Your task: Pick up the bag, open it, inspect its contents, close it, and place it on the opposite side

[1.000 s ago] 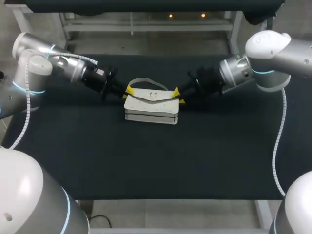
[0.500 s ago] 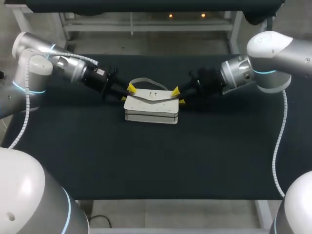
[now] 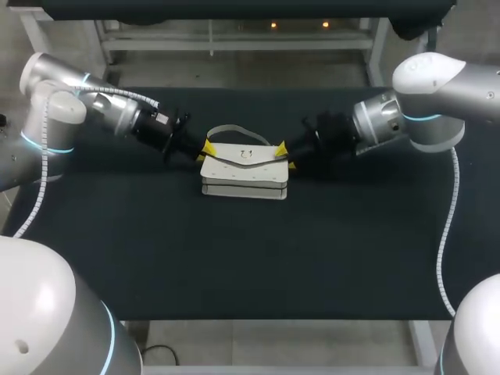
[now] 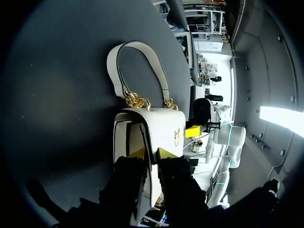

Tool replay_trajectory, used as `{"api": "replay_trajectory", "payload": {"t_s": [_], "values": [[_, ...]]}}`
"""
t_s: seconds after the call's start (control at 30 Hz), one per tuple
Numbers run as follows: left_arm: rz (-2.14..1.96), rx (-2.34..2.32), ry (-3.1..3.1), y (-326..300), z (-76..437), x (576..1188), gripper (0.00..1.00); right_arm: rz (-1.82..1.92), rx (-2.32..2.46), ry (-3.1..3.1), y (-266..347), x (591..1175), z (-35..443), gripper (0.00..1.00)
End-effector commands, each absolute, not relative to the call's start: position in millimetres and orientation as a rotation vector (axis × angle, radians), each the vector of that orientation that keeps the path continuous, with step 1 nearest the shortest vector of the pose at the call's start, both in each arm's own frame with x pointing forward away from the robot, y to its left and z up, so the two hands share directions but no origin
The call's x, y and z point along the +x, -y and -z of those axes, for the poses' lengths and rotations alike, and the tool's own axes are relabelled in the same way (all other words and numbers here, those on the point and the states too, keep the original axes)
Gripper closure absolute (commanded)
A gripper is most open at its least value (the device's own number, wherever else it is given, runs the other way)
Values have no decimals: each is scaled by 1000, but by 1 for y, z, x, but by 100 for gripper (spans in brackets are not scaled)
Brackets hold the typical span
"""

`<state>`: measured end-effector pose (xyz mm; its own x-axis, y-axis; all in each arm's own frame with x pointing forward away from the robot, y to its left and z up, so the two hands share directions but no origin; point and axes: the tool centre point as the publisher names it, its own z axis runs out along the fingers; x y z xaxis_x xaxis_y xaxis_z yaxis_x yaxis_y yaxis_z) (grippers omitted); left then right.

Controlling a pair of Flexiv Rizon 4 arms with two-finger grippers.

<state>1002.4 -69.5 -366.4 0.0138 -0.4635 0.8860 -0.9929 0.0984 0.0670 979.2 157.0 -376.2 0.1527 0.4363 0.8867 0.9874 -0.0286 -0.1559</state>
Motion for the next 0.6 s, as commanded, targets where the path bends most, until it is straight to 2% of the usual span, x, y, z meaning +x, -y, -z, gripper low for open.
{"api": "replay_trajectory", "payload": {"t_s": [0.03,0.17,0.2,0.23,0.27,0.3,0.33,0.6], "values": [[-828,1477,1567,71,371,1003,100,834,-1592,1404,-159,981,379,100],[-830,1481,1572,70,370,1002,98,836,-1596,1397,-157,980,380,100],[-834,1482,1572,69,368,1002,69,837,-1597,1399,-157,979,379,100],[-839,1481,1569,69,367,1001,31,841,-1599,1402,-156,979,377,100],[-843,1482,1567,68,365,1001,0,844,-1599,1409,-155,978,375,100],[-851,1485,1566,68,362,1000,0,842,-1596,1419,-154,978,372,59],[-856,1485,1566,67,360,999,0,849,-1606,1429,-153,978,370,0],[-883,1479,1560,57,346,985,0,858,-1652,1494,-134,974,353,0]]}}
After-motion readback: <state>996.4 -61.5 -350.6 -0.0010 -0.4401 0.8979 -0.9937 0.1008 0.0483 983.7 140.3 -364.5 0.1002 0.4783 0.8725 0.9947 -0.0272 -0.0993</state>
